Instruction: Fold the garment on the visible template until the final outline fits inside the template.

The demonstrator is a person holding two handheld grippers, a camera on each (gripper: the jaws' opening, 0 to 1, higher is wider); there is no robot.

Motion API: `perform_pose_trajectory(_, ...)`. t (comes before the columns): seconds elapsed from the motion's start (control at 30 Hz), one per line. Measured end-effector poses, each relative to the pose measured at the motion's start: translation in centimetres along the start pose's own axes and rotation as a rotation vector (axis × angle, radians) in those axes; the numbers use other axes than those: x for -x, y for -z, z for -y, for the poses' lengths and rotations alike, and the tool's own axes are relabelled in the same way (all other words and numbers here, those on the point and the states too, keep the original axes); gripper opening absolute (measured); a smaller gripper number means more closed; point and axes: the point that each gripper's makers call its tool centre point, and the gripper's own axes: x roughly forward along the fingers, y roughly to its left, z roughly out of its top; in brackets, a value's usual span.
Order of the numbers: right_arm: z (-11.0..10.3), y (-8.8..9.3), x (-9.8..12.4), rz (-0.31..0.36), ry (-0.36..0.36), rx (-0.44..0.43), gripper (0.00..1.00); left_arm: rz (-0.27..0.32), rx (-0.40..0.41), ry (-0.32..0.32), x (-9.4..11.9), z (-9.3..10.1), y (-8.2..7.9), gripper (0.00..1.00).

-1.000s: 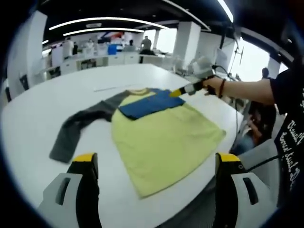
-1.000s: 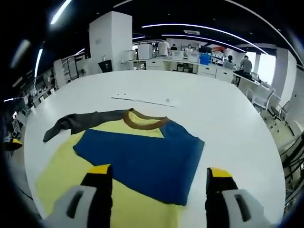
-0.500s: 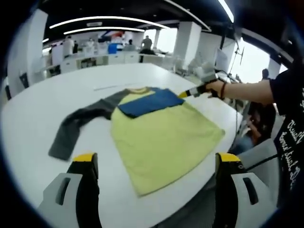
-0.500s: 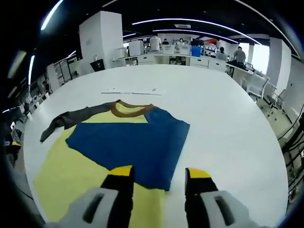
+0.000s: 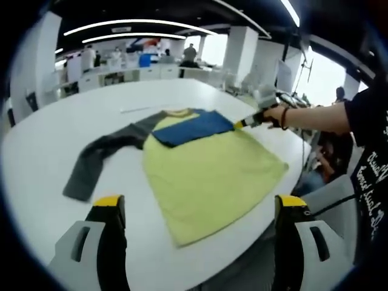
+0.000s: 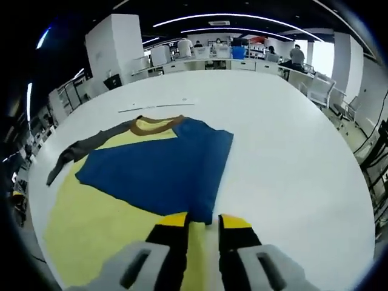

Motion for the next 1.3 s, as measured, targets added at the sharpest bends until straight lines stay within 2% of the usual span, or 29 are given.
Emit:
perform_pose_trajectory(0.23,-0.1,0.3,-0.4,-0.001,0.003,-0.021,0.11,0.002,0.005,-0.01,0.2,-0.4,0.1,0.99)
perform_pose_trajectory(0.33,-0.6,0.2,-0.5,-0.001,0.008,0.001,0.07,-0.005,0.008,-0.014,0.2,-0.4,0.2,0.99)
perform_pose_trajectory(0.37,-0.7,0.3,-0.4,-0.008,0.018,0.043,0.06,-0.004,0.01,-0.015,0.2,-0.4,0.2,0.99)
perform_pose_trajectory(0.5,-0.9,0.3,-0.5,-0.006,0.028,0.058,0.02,-0.002,0.012,-0.018,0.1,-0.6,0.3,0.99)
perform_pose_trajectory(0.63,-0.6,0.2,-0.8,-0.017,0.031,0.123,0.02,0.001,0.014,-0.016,0.1,-0.7,0.2,0.99)
perform_pose_trajectory(0.93,0.3,0.2,-0.7,-0.04,0.025,0.161,0.01,-0.009,0.018,-0.017,0.2,-0.7,0.5,0.99)
perform_pose_trajectory(1.1,1.0,0.2,-0.6,-0.055,0.009,0.214,0.01,-0.012,0.019,-0.019,0.2,-1.1,0.5,0.99)
perform_pose_trajectory(1.3,1.6,0.0,-0.7,-0.066,-0.019,0.214,0.01,-0.016,0.018,-0.014,0.1,-1.1,0.5,0.99)
